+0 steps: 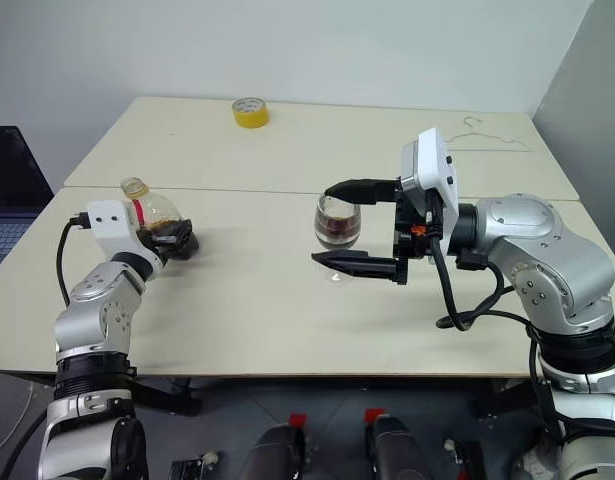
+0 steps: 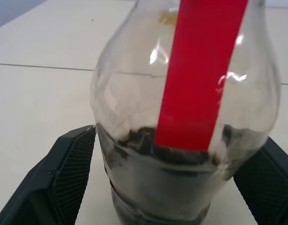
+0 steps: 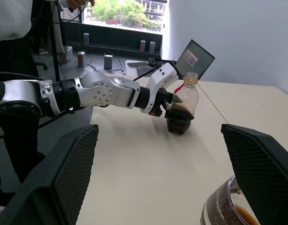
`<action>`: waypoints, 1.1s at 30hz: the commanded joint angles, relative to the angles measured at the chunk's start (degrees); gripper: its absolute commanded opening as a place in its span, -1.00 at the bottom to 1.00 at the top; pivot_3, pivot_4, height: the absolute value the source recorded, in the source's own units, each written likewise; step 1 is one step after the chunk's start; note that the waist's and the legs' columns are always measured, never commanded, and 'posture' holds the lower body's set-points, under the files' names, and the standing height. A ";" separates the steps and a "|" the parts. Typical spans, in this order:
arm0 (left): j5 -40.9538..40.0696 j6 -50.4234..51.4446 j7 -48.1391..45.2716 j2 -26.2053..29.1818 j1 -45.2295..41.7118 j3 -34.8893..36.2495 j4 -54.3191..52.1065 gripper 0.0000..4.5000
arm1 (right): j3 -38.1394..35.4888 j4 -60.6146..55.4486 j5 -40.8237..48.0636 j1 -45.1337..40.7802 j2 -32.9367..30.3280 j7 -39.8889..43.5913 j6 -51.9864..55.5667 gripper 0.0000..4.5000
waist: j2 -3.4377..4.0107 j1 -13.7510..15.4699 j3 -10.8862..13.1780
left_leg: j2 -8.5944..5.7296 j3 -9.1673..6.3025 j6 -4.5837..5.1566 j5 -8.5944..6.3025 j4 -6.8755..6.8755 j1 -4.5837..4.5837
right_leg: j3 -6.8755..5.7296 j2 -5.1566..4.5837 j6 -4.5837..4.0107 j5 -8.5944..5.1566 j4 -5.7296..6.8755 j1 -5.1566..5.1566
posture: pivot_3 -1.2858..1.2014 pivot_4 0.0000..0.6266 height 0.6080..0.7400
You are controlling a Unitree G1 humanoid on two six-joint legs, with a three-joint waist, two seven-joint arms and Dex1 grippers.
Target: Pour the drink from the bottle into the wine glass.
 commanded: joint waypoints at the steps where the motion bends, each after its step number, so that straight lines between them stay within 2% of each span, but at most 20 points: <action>1: 0.40 -2.03 0.62 1.23 -0.18 0.86 -3.17 0.98 | -1.03 -0.37 -0.27 -1.41 -0.38 0.55 -0.86 1.00 | 0.00 0.00 0.00 | 0.00 0.01 0.00 0.00 0.00 0.01 | 0.01 0.00 0.00 0.00 0.00 0.00 | 0.03 -0.52 1.00; 10: -2.09 3.44 -4.02 5.90 2.22 1.25 -12.85 0.98 | -1.80 1.04 -1.03 -1.65 -1.36 2.15 -1.03 1.00 | 0.00 -0.08 0.00 | 0.01 0.02 0.00 0.00 -0.04 0.00 | 0.01 0.00 -0.01 -0.01 -0.02 -0.01 | 0.03 -0.52 1.00; 16: -7.12 10.78 -12.94 13.18 3.73 1.11 -21.06 0.98 | -1.98 2.55 -1.85 -1.53 -2.20 3.16 -1.73 1.00 | 0.00 -0.21 0.00 | 0.02 0.01 0.00 0.00 -0.04 0.01 | -0.01 0.01 -0.02 -0.02 -0.02 -0.02 | 0.03 -0.52 1.00; 27: -10.97 12.36 -21.22 23.84 0.78 4.72 -22.76 0.98 | -5.68 5.93 -1.39 0.35 -3.68 3.09 -2.55 1.00 | 0.00 -0.19 0.01 | 0.03 0.07 0.00 0.00 -0.10 0.02 | 0.01 0.01 -0.06 -0.05 -0.07 -0.05 | 0.03 -0.52 1.00; 30: -15.75 13.87 -25.52 25.29 -0.30 7.08 -22.81 0.98 | -8.38 8.36 -1.96 2.31 -4.21 2.28 -3.02 1.00 | 0.00 -0.11 0.01 | 0.02 0.06 0.00 0.00 -0.09 0.00 | 0.00 0.01 -0.06 -0.05 -0.09 -0.04 | 0.03 -0.52 1.00; 33: -18.15 13.74 -34.87 29.58 5.11 9.83 -21.87 0.98 | -11.30 10.48 -3.85 5.52 -7.83 2.80 -3.42 1.00 | 0.02 -0.22 0.02 | 0.01 0.15 0.00 -0.01 -0.13 0.01 | 0.07 -0.01 -0.06 -0.05 -0.13 -0.06 | 0.03 -0.52 1.00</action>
